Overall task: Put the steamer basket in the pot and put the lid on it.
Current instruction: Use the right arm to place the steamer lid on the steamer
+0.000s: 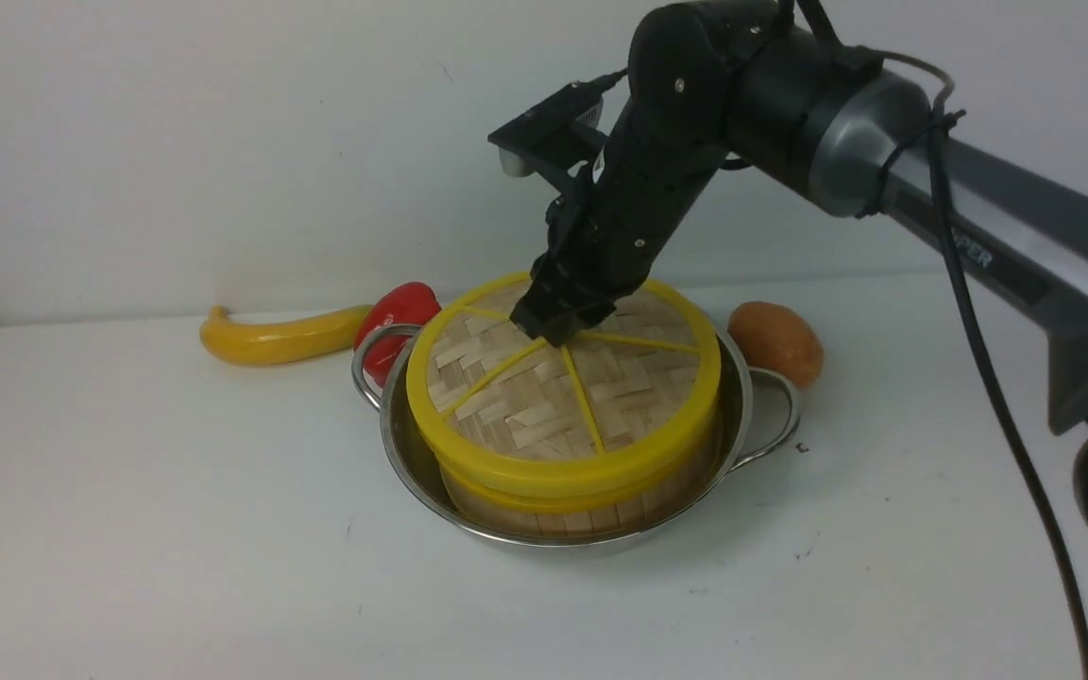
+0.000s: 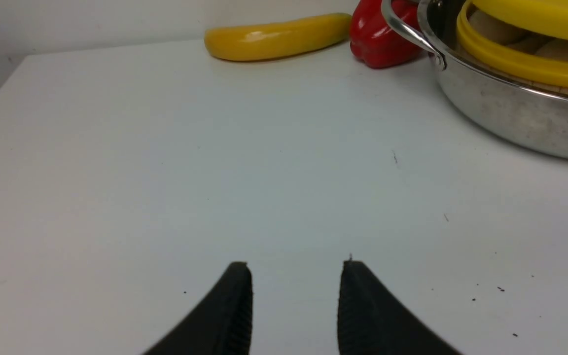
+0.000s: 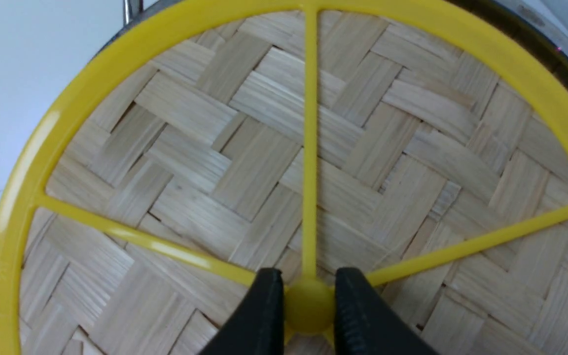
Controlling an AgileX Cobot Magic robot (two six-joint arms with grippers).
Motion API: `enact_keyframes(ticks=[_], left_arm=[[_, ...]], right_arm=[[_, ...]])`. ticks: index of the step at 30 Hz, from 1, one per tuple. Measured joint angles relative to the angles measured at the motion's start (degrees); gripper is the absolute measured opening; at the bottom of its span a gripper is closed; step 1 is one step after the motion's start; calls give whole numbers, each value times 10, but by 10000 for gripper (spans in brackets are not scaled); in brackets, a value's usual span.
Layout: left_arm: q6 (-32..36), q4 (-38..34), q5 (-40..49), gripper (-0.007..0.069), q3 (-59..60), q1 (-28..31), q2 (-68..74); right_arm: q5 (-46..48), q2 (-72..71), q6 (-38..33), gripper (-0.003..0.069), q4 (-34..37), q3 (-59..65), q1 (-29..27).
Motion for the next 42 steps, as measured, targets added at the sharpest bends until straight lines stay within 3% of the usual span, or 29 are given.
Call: enact_keyframes(ticks=[42], left_arm=[[0, 0, -1, 239, 0, 0, 0]], right_arm=[[-2, 32, -38, 114, -10, -20, 0]])
